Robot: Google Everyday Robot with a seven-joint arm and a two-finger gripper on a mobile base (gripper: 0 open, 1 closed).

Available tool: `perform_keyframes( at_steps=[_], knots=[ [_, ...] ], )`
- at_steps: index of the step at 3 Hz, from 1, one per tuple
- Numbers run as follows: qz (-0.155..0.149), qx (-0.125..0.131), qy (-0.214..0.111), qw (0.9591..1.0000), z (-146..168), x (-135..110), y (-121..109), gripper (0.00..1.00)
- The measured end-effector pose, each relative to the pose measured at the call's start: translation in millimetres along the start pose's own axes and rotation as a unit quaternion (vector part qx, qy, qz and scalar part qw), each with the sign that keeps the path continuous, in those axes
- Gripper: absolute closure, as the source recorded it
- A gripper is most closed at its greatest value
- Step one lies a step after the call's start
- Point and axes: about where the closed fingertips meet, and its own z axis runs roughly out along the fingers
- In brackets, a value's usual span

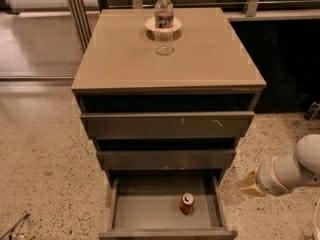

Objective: Pick coke can from bottom drawer and place on counter

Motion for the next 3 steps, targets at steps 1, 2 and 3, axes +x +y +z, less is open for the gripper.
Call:
perform_keyframes(
  at_steps=[1, 2, 3],
  knots=[
    [0.054, -0.018, -0.024, 0.9981, 45.4, 70.9, -8.8, 1.0],
    [0.069, -0.049, -0.031, 0.9959, 83.3, 84.4, 3.9, 1.0],
    [0.069, -0.05, -0.031, 0.9959, 83.5, 84.5, 4.0, 1.0]
  ],
)
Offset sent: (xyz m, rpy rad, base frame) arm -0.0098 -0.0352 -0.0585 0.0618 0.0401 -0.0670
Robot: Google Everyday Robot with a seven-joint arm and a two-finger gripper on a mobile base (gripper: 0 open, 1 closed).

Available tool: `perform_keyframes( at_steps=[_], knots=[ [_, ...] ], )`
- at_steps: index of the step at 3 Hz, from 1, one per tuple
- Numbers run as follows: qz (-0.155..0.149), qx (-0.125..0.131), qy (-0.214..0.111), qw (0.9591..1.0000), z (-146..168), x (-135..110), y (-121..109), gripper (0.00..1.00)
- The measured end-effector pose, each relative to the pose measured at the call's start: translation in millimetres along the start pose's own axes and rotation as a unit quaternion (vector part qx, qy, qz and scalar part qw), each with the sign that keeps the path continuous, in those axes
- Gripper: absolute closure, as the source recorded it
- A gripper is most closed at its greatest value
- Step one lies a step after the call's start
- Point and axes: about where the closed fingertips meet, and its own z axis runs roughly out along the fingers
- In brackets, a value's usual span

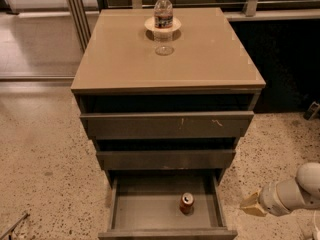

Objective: Pick coke can from bottom drawer and place on counter

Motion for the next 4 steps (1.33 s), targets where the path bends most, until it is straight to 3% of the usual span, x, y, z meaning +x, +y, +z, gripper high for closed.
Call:
perform_keyframes(
  at_steps=[1, 2, 3, 4],
  knots=[
    [-0.036, -0.002, -0.014, 0.9993, 22.0, 9.0, -3.0, 1.0],
    [-0.078, -0.016, -0.05, 0.9956, 67.3, 11.8, -16.5, 1.0],
    [-0.095, -0.047, -0.085, 0.9908, 120.6, 5.7, -34.4, 1.0],
    [-0.092, -0.068, -0.093, 0.9891, 177.4, 4.5, -69.1, 1.0]
  ],
)
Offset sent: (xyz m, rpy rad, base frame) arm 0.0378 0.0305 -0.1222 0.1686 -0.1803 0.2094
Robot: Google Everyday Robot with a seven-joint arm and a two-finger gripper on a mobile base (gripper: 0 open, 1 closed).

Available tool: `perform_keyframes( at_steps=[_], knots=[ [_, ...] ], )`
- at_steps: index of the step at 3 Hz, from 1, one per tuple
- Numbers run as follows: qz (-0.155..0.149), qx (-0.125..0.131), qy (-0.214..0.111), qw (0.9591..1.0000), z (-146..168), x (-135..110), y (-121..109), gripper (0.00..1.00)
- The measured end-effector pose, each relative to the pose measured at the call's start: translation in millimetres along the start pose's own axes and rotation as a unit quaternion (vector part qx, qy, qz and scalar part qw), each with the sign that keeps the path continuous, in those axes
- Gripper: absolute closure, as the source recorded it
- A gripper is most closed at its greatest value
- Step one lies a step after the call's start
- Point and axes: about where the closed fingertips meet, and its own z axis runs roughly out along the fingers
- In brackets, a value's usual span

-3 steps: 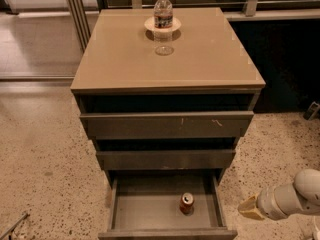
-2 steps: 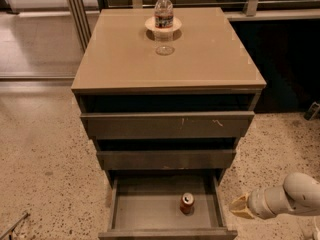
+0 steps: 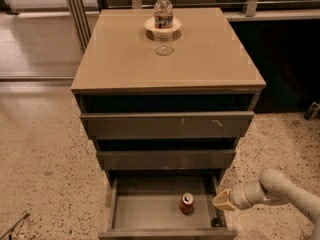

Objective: Pick coke can from bottom drawer and place on counter

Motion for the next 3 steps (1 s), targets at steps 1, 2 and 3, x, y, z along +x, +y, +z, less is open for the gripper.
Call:
perform_keyframes(
  at_steps=[1, 2, 3],
  knots=[
    [-0.001, -0.001, 0.0, 1.0, 0.9, 0.0, 0.9, 1.0],
    [-0.04, 0.012, -0.008, 0.9991, 14.7, 4.1, -5.2, 1.0],
    [-0.081, 0.021, -0.032, 0.996, 38.5, 7.0, -16.2, 1.0]
  ],
)
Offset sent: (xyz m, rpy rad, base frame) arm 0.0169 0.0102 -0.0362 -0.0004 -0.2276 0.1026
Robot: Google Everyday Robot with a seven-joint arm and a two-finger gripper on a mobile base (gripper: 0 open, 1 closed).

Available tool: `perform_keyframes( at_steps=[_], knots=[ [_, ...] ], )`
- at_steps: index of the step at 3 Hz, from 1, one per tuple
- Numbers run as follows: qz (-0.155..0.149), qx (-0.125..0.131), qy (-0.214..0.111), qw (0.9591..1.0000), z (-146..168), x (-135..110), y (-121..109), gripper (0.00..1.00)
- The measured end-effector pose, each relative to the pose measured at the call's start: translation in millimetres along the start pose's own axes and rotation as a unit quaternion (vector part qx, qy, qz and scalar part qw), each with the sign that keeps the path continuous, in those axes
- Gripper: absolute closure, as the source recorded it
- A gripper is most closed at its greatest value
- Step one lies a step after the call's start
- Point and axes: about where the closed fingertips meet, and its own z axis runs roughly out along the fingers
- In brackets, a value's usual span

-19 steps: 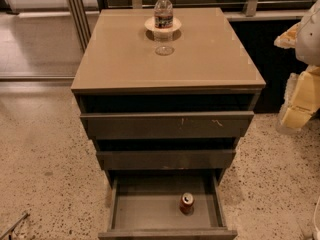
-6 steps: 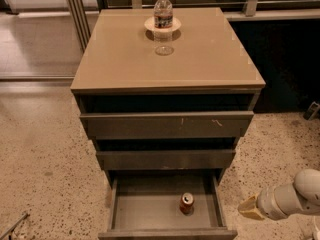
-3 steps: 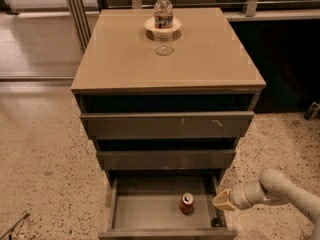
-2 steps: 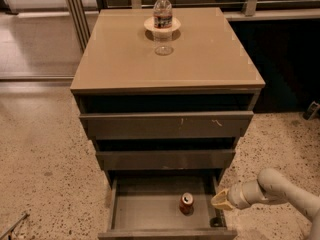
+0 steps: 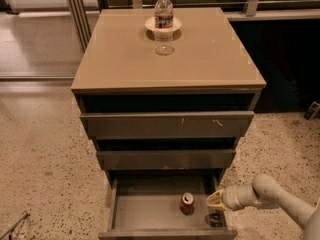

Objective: Pick coke can from bottom drawer and place on counter

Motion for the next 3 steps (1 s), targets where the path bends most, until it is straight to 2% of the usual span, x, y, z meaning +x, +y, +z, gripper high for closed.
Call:
perform_keyframes(
  at_steps=[1, 2, 3],
  knots=[
    [-0.029, -0.002, -0.009, 0.9996, 23.5, 3.3, -5.1, 0.81],
    [-0.05, -0.001, -0.004, 0.9988, 37.9, 5.2, -7.5, 0.58],
    [-0.065, 0.001, 0.007, 0.9978, 47.2, 8.4, -9.2, 0.4]
  ],
)
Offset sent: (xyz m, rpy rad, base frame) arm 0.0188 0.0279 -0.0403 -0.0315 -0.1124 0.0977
